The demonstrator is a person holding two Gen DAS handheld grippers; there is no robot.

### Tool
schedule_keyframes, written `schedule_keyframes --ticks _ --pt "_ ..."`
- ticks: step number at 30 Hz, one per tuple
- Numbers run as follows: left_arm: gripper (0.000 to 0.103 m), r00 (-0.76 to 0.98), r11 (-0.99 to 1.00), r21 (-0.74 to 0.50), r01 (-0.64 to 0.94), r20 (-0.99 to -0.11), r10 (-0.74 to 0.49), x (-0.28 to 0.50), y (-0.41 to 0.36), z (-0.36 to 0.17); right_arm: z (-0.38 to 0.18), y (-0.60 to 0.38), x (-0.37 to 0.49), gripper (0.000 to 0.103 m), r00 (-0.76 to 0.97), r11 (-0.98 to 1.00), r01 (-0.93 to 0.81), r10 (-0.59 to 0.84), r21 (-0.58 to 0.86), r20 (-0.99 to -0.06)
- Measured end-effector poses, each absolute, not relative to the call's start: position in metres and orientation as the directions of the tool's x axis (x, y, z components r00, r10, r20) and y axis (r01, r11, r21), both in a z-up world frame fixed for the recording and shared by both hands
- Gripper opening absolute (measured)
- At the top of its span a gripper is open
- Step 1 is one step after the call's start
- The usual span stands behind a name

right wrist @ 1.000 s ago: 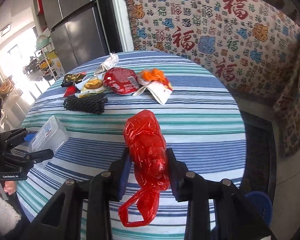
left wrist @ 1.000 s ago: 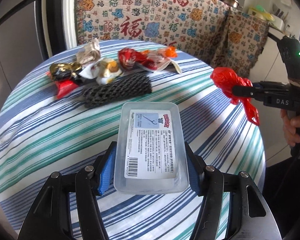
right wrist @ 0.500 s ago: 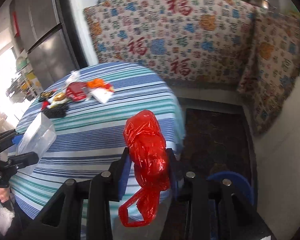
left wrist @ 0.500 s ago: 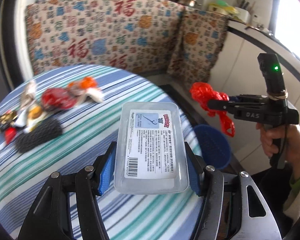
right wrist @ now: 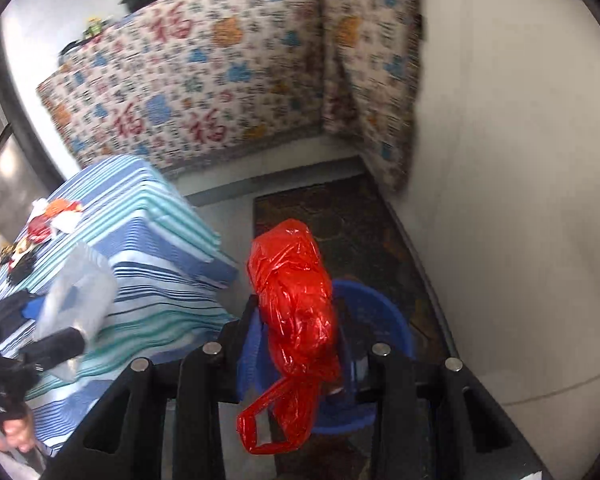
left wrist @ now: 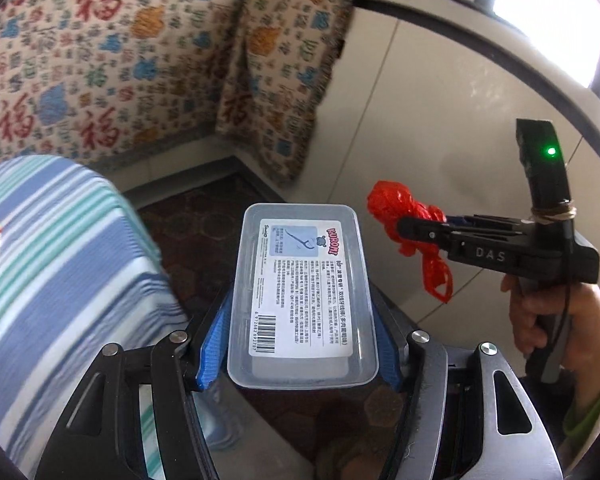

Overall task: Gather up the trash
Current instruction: 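Carry box and red bag to the blue wastebasket and release both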

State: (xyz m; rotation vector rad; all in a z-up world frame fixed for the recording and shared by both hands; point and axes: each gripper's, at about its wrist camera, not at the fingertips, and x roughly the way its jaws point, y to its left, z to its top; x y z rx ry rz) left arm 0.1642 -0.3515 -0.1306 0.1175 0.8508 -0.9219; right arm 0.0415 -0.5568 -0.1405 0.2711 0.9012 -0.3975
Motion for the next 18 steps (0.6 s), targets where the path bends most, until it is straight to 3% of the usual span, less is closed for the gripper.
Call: schedule_keyframes --ticks 18 --pt "0.064 0.210 0.568 -0.238 0.788 -0.763 -0.611 0.176 -0.463 -0.229 -0.195 -0.648 0.041 0.037 0.492 0.830 0.533 -0.147 0.164 -0.858"
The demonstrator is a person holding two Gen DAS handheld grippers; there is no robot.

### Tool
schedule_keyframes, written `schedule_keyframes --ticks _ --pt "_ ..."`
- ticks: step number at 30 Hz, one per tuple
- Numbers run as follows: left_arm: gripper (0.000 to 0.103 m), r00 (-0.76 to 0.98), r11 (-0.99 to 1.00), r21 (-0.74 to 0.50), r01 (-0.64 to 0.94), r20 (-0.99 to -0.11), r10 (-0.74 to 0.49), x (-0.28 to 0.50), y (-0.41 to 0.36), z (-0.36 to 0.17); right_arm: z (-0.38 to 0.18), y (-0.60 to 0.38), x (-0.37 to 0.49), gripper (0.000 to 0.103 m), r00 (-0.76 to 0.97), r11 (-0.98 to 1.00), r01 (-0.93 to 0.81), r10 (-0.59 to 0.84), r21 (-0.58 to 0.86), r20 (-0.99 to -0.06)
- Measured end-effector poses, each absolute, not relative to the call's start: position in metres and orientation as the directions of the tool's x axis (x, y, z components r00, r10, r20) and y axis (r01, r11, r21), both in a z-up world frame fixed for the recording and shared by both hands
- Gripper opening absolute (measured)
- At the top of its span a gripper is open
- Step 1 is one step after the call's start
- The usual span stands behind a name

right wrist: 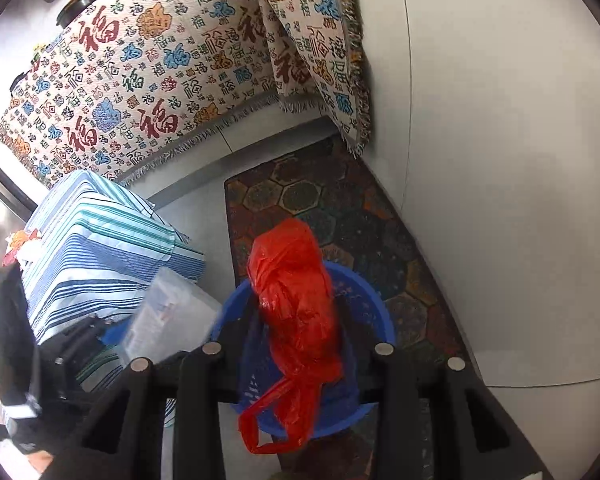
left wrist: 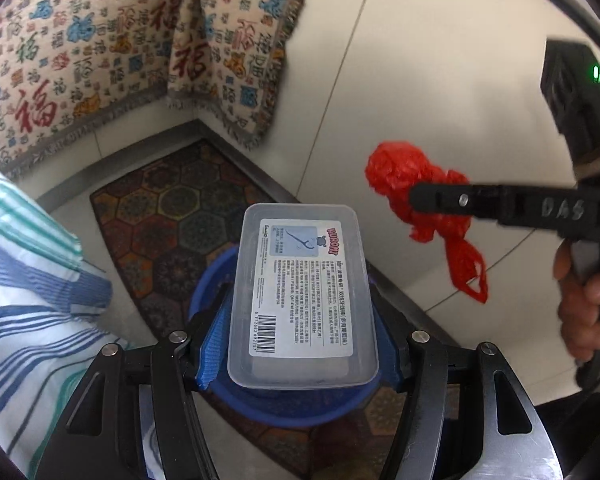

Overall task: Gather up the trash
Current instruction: 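Carry box and red bag to the blue wastebasket and release both, then return both tools to the table toward the black mesh sleeve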

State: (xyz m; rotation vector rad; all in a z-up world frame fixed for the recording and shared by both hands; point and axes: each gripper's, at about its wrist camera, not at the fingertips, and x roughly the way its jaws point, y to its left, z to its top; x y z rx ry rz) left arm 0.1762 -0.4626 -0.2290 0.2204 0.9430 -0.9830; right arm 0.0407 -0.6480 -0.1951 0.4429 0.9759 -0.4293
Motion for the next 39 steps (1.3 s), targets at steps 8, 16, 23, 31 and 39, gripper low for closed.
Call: schedule_keyframes --ticks 8,16,23,31,39 --pt "0.079 0.186 0.563 -0.248 0.789 -0.775 -0.603 0.185 -0.484 -0.262 -0.211 -0.656 0.049 0.050 0.471 0.814 0.547 -0.106 0.195 -0.876" --pt "0.087 0.236 0.605 -0.262 0.752 -0.750 -0.618 0.195 -0.472 -0.243 -0.197 -0.652 0.049 0.053 0.502 0.814 0.549 -0.139 0.190 -0.853" --pt "0.088 0.312 0.636 -0.283 0.718 -0.686 -0.657 0.181 -0.404 -0.172 -0.154 -0.626 0.051 0.053 0.576 0.857 0.510 -0.280 0.070 -0.768" --pt "0.095 0.441 0.721 -0.225 0.655 -0.661 -0.607 0.162 -0.267 -0.118 -0.112 -0.540 0.086 0.058 0.698 0.932 0.361 -0.294 -0.034 -0.653" --pt "0.096 0.518 0.843 -0.076 0.533 -0.759 -0.395 0.180 -0.121 -0.142 -0.117 -0.400 0.141 0.060 0.746 0.997 0.070 -0.062 -0.014 -0.663"
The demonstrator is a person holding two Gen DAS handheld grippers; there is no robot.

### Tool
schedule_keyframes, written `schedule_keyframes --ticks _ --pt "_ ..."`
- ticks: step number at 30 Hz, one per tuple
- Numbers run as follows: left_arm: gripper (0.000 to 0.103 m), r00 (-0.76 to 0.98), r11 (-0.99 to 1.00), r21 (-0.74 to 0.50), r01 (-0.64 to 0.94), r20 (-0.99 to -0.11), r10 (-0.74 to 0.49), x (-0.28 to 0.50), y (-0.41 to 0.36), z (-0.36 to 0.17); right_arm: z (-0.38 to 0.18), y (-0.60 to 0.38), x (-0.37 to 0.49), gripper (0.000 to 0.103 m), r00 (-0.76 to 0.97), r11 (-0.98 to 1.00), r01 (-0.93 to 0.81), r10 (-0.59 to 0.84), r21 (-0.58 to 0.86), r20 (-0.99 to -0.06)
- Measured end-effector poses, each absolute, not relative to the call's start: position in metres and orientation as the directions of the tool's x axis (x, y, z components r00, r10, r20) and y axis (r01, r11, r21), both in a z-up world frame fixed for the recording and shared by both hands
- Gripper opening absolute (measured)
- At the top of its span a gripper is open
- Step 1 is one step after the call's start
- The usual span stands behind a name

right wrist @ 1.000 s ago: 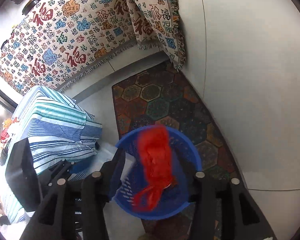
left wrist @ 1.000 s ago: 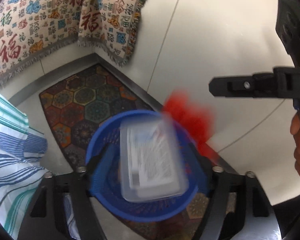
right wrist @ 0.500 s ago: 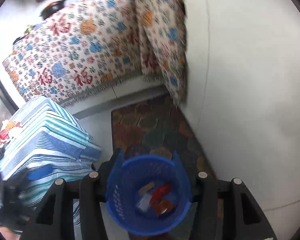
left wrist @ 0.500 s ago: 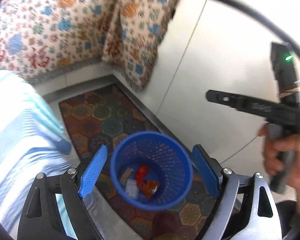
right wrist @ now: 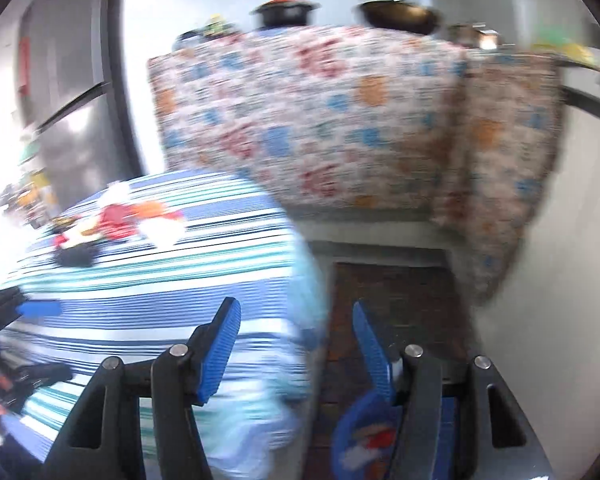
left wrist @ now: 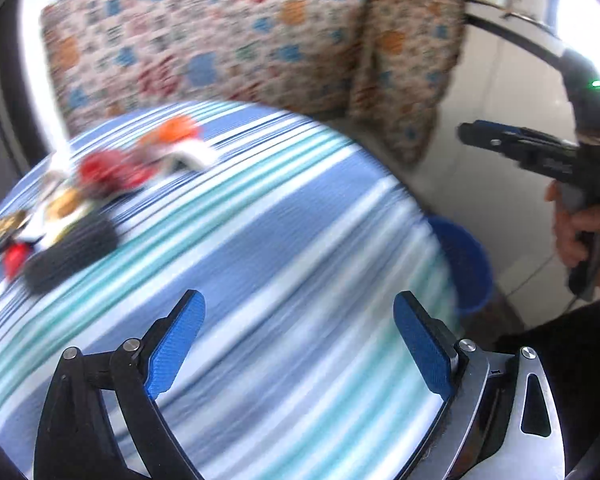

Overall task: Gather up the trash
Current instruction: 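Return both tools to the table toward the black mesh sleeve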

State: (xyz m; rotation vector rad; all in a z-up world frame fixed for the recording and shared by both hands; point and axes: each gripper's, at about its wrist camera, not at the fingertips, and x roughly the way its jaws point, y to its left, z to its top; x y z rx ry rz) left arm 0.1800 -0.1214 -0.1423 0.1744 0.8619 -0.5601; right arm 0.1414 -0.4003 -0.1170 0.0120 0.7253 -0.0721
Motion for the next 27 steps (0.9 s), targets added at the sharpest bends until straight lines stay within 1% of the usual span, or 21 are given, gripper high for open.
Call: schedule_keyframes --ticks 3,8,11,18,20,23,24,27 --pt "0.096 0.524 0.877 -0.069 0.475 -0.779 -0.345 0.193 -0.076 -0.154 -0.135 -0.352 0.162 0.060 0.711 0.999 -0.037 0.035 0.012 -0.702" --pt "0.096 0.530 0.920 -0.048 0.389 -0.805 -0.266 0.213 -0.020 -0.172 -0.172 -0.285 0.182 0.060 0.627 0.979 -0.186 0.052 -0.085 -0.777" --pt "0.096 0.542 0.927 -0.021 0.374 -0.806 -0.237 0.221 0.008 -0.181 -0.187 -0.264 0.192 0.060 0.597 0.968 -0.230 0.061 -0.098 -0.800" --pt "0.099 0.532 0.907 -0.002 0.420 -0.810 -0.248 0.250 0.029 -0.184 -0.205 -0.241 0.207 0.061 0.564 0.960 -0.262 0.071 -0.097 -0.822" --pt "0.103 0.522 0.894 0.009 0.448 -0.814 -0.254 0.258 0.029 -0.185 -0.206 -0.239 0.212 0.061 0.564 0.961 -0.261 0.077 -0.089 -0.822" --pt "0.103 0.510 0.878 0.002 0.479 -0.815 -0.276 0.271 0.032 -0.185 -0.207 -0.243 0.215 0.062 0.558 0.966 -0.252 0.100 -0.053 -0.824" --pt "0.103 0.507 0.877 -0.003 0.480 -0.815 -0.280 0.274 0.033 -0.185 -0.208 -0.244 0.215 0.065 0.558 0.968 -0.248 0.103 -0.047 -0.823" --pt "0.103 0.511 0.883 -0.004 0.470 -0.815 -0.275 0.285 0.035 -0.185 -0.208 -0.245 0.215 0.066 0.567 0.966 -0.252 0.106 -0.049 -0.817"
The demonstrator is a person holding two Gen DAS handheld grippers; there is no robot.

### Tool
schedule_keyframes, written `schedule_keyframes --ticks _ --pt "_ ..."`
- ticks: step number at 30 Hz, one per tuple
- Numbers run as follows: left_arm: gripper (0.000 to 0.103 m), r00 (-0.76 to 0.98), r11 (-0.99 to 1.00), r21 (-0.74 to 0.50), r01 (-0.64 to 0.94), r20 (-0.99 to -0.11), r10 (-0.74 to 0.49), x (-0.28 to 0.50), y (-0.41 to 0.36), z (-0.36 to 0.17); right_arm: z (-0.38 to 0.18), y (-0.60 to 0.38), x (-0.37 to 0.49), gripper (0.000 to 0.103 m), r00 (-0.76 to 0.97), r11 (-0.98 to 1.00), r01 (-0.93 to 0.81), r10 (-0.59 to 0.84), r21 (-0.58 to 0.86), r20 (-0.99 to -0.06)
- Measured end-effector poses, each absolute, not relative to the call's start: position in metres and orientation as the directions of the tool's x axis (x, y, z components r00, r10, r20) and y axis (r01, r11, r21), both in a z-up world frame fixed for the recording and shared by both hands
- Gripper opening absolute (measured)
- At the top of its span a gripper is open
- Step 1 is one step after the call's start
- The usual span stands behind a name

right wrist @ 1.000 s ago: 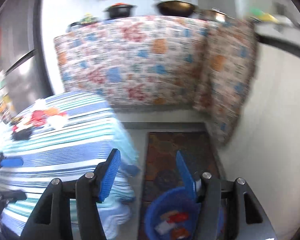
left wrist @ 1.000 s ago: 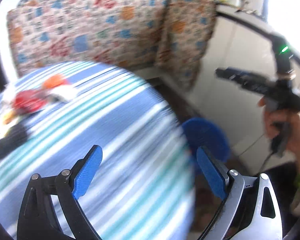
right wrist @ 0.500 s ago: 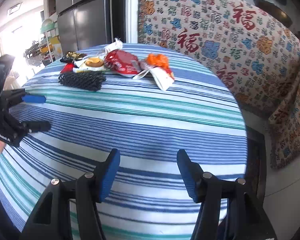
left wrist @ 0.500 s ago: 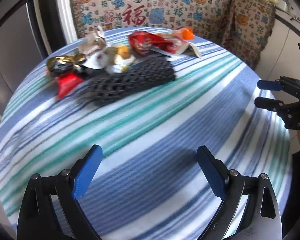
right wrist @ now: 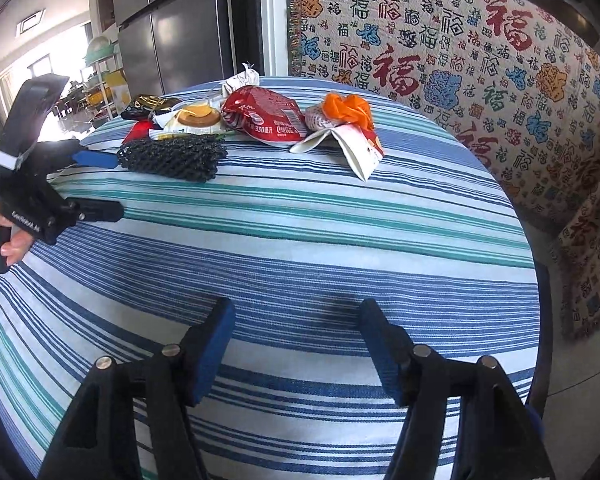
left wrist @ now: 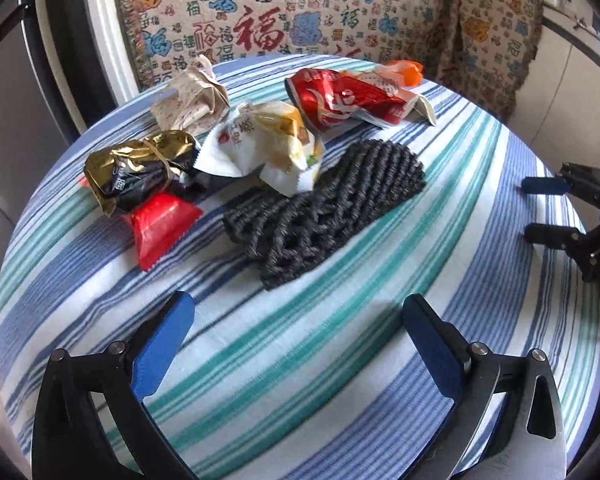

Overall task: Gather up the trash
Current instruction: 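Return both tools to the table toward the black mesh sleeve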

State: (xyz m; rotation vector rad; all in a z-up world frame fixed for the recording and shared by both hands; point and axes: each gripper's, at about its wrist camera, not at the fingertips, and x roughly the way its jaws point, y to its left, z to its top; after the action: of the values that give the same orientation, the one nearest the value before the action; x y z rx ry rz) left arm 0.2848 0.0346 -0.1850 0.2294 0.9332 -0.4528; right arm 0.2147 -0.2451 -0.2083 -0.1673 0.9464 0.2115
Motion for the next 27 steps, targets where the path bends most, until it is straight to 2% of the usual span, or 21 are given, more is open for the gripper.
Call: schedule_keyframes --ticks 2,7,12,13,14,15,20,22,24,27 --pt "0.102 0.522 0.886 0.004 0.465 -0.809 -0.271 0.288 0.034 -0.184 -0.209 -0.245 0.214 0.066 0.575 0.967 -0.249 0.105 -0.052 -0.812" --pt "0.102 0.591 0.872 -0.011 0.490 -0.731 -0.342 0.290 0.024 -0.164 -0.209 -0.244 0.214 0.067 0.579 0.968 -0.246 0.104 -0.052 -0.809" --pt "0.101 0.561 0.828 0.019 0.560 -0.745 -0.362 0.290 0.001 -0.172 -0.209 -0.244 0.215 0.068 0.579 0.968 -0.246 0.105 -0.051 -0.809" --pt "0.098 0.549 0.815 0.030 0.579 -0.754 -0.362 0.289 -0.004 -0.174 -0.209 -0.244 0.215 0.068 0.579 0.968 -0.246 0.105 -0.051 -0.809" --pt "0.086 0.540 0.802 0.032 0.597 -0.755 -0.372 0.286 -0.007 -0.175 -0.209 -0.244 0.214 0.068 0.579 0.968 -0.246 0.105 -0.051 -0.809" --pt "0.082 0.532 0.791 0.034 0.611 -0.758 -0.378 0.283 -0.010 -0.175 -0.209 -0.243 0.214 0.068 0.579 0.968 -0.246 0.105 -0.050 -0.809" --pt "0.033 0.522 0.779 0.075 0.623 -0.782 -0.342 0.269 -0.013 -0.177 -0.210 -0.243 0.215 0.068 0.579 0.968 -0.245 0.105 -0.050 -0.809" --pt "0.020 0.517 0.799 0.040 0.600 -0.782 -0.349 0.261 -0.006 -0.173 -0.210 -0.242 0.216 0.068 0.579 0.969 -0.243 0.103 -0.051 -0.809" --pt "0.015 0.509 0.832 -0.019 0.555 -0.783 -0.358 0.252 0.005 -0.169 -0.211 -0.241 0.217 0.069 0.578 0.969 -0.243 0.101 -0.052 -0.810" --pt "0.015 0.495 0.864 -0.071 0.498 -0.795 -0.350 0.236 0.017 -0.166 -0.211 -0.241 0.218 0.071 0.577 0.969 -0.241 0.101 -0.050 -0.810"
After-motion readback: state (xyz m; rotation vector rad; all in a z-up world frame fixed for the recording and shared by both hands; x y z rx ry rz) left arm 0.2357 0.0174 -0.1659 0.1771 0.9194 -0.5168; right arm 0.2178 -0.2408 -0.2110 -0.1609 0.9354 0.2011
